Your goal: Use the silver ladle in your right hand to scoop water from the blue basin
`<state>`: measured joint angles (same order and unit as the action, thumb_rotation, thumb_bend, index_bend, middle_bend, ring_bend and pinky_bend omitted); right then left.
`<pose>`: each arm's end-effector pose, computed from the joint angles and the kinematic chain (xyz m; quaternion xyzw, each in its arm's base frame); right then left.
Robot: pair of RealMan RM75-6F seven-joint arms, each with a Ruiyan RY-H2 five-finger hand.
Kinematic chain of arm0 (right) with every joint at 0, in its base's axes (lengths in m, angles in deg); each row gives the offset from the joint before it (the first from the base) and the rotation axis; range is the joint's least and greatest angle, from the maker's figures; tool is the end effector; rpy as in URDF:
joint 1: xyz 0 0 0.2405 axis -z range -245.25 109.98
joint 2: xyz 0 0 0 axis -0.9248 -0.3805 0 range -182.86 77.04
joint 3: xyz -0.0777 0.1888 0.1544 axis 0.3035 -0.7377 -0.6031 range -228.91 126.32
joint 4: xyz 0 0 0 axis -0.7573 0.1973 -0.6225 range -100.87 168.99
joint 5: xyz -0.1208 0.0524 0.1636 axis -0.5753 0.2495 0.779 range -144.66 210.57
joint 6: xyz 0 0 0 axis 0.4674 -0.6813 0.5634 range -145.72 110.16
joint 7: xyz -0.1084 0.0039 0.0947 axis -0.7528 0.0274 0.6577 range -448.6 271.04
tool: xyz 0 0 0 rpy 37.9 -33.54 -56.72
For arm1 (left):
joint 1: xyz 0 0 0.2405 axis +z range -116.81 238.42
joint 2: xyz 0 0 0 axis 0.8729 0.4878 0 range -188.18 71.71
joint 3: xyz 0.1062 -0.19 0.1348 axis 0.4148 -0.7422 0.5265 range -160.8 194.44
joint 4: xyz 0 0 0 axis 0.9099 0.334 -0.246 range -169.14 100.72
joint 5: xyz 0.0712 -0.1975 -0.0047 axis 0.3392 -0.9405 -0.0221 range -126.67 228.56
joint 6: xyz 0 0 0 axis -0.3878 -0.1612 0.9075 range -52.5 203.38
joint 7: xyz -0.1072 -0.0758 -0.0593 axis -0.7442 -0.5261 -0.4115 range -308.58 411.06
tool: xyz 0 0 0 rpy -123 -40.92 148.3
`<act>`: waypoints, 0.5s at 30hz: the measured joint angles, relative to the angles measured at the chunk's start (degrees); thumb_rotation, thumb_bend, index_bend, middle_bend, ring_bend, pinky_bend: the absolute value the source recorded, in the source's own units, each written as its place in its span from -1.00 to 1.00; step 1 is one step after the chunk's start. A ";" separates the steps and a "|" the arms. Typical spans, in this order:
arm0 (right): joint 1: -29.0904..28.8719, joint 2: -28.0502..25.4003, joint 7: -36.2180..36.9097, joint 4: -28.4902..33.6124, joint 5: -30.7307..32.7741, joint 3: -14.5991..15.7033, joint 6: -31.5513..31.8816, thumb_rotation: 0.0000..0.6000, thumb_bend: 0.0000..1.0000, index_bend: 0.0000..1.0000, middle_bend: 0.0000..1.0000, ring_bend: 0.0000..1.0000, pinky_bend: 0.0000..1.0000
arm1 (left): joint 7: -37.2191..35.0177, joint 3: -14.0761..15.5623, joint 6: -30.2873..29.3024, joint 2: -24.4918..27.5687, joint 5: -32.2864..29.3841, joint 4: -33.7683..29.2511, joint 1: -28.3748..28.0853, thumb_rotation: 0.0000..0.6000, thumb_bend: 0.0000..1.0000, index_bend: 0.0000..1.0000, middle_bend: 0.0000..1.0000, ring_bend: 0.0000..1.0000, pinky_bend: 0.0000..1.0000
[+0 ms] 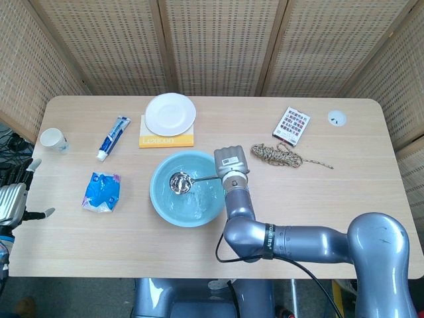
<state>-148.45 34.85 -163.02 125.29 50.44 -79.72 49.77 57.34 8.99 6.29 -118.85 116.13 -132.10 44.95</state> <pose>0.0292 -0.3966 0.0011 0.7398 -0.4216 0.1538 0.5013 -0.3053 0.2503 0.1604 -0.5740 -0.4608 -0.3241 0.5943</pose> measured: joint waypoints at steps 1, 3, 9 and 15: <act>-0.20 -0.14 -0.36 0.08 0.44 -0.07 0.35 1.00 0.62 0.70 1.00 1.00 1.00 | -0.05 -0.01 0.09 0.01 -0.01 0.02 -0.05 1.00 -1.00 -1.00 -1.00 -1.00 -1.00; -0.53 -0.30 -0.93 0.13 1.25 -0.23 0.75 1.00 0.62 0.70 1.00 1.00 1.00 | -0.15 0.01 0.28 0.00 -0.03 0.15 -0.13 1.00 -1.00 -1.00 -1.00 -1.00 -1.00; -2.06 -0.27 -3.85 -1.25 5.74 -1.35 1.84 1.00 0.63 0.71 1.00 1.00 1.00 | -0.24 -0.01 0.75 -0.03 -0.41 0.40 -0.35 1.00 -1.00 -1.00 -1.00 -1.00 -1.00; -3.93 0.39 -8.18 -4.90 11.56 -3.94 2.12 1.00 0.63 0.71 1.00 1.00 1.00 | -0.40 -0.21 1.15 -0.07 -1.25 0.84 -0.51 1.00 -1.00 -1.00 -1.00 -1.00 -1.00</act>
<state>-152.38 35.24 -171.20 120.38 62.00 -83.66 51.89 56.94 8.78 7.44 -118.93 114.88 -131.26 44.44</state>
